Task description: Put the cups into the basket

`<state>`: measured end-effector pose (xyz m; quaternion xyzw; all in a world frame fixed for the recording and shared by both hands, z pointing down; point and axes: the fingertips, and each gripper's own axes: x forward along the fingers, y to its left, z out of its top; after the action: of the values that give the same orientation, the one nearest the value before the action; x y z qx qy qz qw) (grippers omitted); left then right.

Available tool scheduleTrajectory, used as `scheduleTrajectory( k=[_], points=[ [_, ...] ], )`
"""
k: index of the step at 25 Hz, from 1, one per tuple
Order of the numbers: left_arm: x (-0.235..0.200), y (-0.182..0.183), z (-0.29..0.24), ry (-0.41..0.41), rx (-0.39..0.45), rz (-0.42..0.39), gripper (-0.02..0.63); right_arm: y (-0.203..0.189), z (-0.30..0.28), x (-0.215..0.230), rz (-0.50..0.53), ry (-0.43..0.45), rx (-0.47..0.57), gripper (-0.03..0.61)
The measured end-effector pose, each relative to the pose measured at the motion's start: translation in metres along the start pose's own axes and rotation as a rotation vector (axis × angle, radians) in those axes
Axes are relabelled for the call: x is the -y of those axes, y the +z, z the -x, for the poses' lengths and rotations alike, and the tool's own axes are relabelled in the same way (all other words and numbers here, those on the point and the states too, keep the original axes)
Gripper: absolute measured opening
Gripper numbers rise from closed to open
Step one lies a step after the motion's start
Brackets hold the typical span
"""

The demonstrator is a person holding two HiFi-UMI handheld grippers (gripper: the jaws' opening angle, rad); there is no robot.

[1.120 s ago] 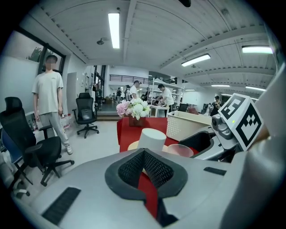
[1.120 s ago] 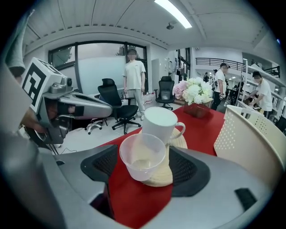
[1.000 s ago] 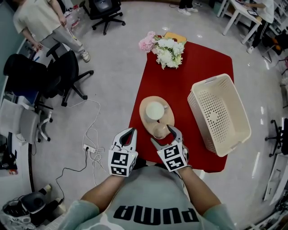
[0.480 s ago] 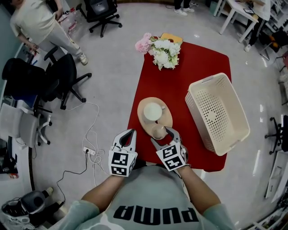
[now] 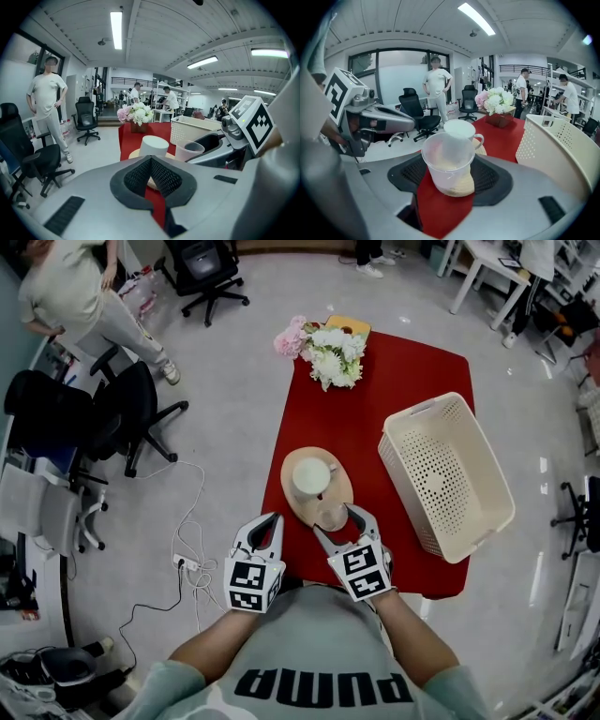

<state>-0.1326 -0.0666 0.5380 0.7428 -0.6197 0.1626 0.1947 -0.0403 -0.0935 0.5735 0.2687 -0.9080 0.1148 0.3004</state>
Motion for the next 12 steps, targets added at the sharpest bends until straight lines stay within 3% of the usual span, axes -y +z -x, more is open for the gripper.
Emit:
scheduleTrajectory(
  k=[12],
  points=[
    [0.040, 0.044, 0.000, -0.084, 0.056, -0.024, 0.003, 0.037, 0.057, 0.024, -0.049, -0.075, 0.093, 0.301]
  ],
)
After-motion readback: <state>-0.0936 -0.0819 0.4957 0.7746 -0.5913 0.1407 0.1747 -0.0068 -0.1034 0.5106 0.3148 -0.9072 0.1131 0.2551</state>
